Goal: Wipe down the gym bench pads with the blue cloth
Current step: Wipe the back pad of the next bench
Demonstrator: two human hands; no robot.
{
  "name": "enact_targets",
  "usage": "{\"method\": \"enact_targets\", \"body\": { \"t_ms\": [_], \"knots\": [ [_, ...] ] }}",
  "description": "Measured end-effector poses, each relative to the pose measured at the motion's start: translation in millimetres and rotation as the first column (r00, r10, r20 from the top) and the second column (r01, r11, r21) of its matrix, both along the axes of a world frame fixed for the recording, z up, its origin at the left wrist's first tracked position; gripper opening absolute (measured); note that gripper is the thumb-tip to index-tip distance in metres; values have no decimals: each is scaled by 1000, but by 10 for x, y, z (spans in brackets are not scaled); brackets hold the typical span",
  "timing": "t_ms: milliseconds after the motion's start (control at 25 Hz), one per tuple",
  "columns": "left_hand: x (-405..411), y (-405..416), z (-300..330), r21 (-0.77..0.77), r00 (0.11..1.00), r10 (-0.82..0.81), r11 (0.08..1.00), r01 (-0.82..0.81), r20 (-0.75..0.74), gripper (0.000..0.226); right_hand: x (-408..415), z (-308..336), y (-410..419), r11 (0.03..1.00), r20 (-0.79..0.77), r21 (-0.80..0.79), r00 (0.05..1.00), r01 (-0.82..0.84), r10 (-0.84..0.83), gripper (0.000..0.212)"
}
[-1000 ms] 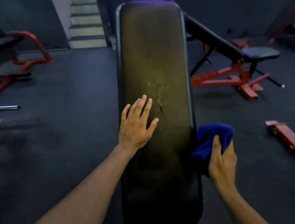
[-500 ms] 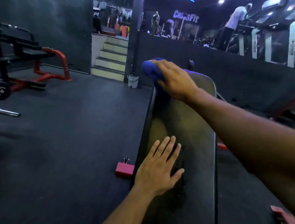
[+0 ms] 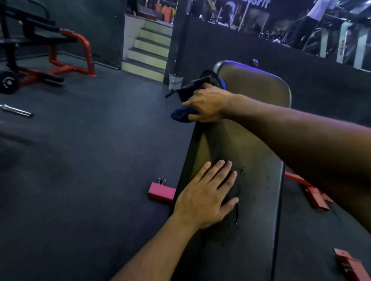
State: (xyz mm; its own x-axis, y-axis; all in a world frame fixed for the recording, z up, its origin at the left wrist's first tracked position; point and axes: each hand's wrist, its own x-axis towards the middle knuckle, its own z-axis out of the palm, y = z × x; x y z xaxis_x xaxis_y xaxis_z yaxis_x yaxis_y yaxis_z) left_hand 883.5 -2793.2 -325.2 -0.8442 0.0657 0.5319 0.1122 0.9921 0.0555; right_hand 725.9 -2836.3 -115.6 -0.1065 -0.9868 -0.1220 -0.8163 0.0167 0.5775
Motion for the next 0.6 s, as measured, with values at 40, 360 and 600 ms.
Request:
{"method": "enact_targets", "body": {
  "t_ms": [40, 360, 600],
  "knots": [
    [87, 33, -59, 20, 1000, -10, 1000, 10, 14, 66, 132, -118, 12, 997, 38, 8, 997, -72, 72, 38],
    [480, 132, -440, -97, 999, 22, 995, -19, 39, 72, 348, -277, 108, 975, -32, 222, 999, 24, -17, 48],
    [474, 122, -491, -93, 1000, 11, 996, -10, 11, 71, 398, -495, 116, 991, -60, 101, 995, 84, -79, 56]
  ]
}}
